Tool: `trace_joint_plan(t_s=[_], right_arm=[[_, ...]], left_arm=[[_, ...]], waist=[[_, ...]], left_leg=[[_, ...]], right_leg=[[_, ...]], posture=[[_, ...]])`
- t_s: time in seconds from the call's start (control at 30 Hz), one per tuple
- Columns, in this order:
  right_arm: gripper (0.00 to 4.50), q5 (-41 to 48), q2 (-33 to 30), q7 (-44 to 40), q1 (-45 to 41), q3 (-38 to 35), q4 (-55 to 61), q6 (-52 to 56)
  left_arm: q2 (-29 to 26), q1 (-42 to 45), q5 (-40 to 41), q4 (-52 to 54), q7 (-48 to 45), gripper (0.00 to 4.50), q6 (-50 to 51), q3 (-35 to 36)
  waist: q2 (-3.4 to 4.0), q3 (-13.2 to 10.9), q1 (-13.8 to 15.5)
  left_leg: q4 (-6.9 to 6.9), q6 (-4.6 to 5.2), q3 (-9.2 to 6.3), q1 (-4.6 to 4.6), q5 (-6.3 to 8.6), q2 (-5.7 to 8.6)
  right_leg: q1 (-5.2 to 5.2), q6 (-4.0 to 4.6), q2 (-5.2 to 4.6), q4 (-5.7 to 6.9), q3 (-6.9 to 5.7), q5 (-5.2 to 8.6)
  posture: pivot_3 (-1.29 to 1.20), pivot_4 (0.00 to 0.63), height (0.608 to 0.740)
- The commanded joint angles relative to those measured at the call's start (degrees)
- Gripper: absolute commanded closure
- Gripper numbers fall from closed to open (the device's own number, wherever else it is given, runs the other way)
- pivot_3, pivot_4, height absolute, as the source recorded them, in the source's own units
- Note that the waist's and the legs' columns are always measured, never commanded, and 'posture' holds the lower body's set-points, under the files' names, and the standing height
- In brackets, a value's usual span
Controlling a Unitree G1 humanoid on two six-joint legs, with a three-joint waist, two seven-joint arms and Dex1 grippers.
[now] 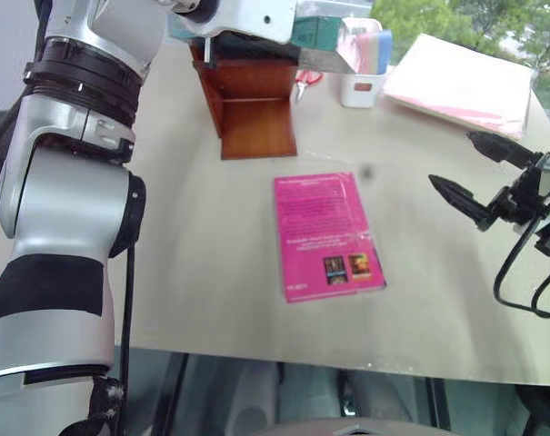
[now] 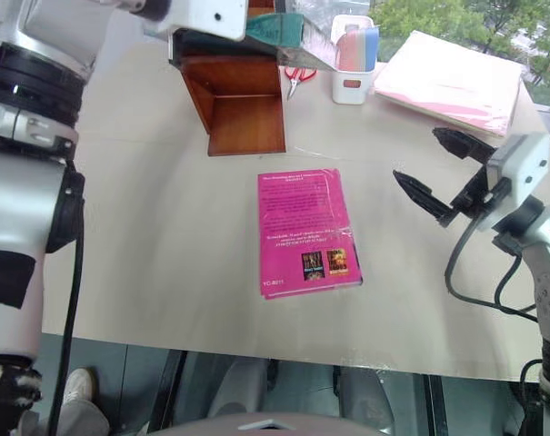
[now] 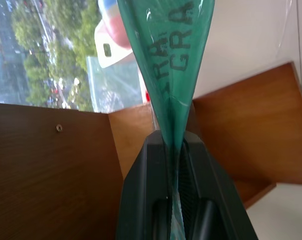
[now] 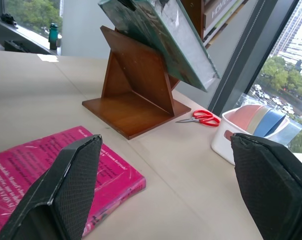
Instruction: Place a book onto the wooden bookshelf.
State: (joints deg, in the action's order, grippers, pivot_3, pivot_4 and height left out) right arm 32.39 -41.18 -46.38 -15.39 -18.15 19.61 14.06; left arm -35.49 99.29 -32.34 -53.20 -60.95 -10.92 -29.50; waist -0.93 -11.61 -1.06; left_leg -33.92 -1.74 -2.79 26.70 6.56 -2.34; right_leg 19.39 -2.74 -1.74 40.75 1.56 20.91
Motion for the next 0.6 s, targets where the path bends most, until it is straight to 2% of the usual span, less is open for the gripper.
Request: trace_joint_plan(t_s=[0.03, 0.23, 0.43, 0.57, 0.6], right_arm=[[0.25, -1.14, -0.70, -0.95, -3.38, -0.26, -1.99, -2.97], [0.25, -3.07, -1.10, -0.58, -5.37, -0.57, -2.89, -4.56], [0.25, -3.10, -1.28, -0.55, -3.97, -1.79, -2.06, -5.03], [0.25, -2.75, -0.95, -0.33, -4.53, -1.31, -2.40, -4.91], [0.25, -2.88, -0.90, -0.58, -4.74, -1.04, -2.90, -5.17]], left_arm=[[0.73, 2.39, -5.16, -5.62, 5.58, 4.48, 2.43, -2.07], [2.40, 0.94, -4.90, -6.54, 5.09, 4.48, 5.71, -1.54], [4.09, -1.49, -1.76, -0.91, 1.29, 4.48, 10.96, 0.93], [3.25, -2.10, -1.65, 4.14, -0.75, 4.48, 13.99, 2.11], [3.01, -2.14, -1.72, 4.58, -0.83, 4.10, 14.46, 2.20]], waist=[[0.04, -0.02, -0.14], [0.05, -0.01, -1.48], [0.07, 0.00, -1.38], [0.06, -0.01, -1.34], [0.06, -0.01, -1.32]], left_leg=[[-0.09, 0.01, 0.00, -0.01, 0.01, 0.00], [-0.32, 0.03, -0.01, -0.10, 0.00, 0.00], [-0.32, 0.00, 0.01, -0.12, -0.02, -0.01], [-0.36, -0.01, 0.02, -0.11, -0.02, 0.00], [-0.35, -0.01, 0.02, -0.11, -0.02, 0.00]], right_leg=[[0.00, 0.00, 0.00, 0.08, 0.01, 0.00], [-0.01, -0.01, 0.01, 0.48, 0.06, -0.01], [0.06, -0.01, 0.01, 0.69, 0.10, 0.02], [0.06, -0.01, 0.00, 0.72, 0.11, 0.02], [0.06, -0.01, 0.00, 0.71, 0.11, 0.02]], posture=[[0.00, 0.150, 0.740], [0.00, 0.150, 0.740], [0.00, 0.150, 0.740], [0.00, 0.150, 0.740], [0.00, 0.150, 0.740]])
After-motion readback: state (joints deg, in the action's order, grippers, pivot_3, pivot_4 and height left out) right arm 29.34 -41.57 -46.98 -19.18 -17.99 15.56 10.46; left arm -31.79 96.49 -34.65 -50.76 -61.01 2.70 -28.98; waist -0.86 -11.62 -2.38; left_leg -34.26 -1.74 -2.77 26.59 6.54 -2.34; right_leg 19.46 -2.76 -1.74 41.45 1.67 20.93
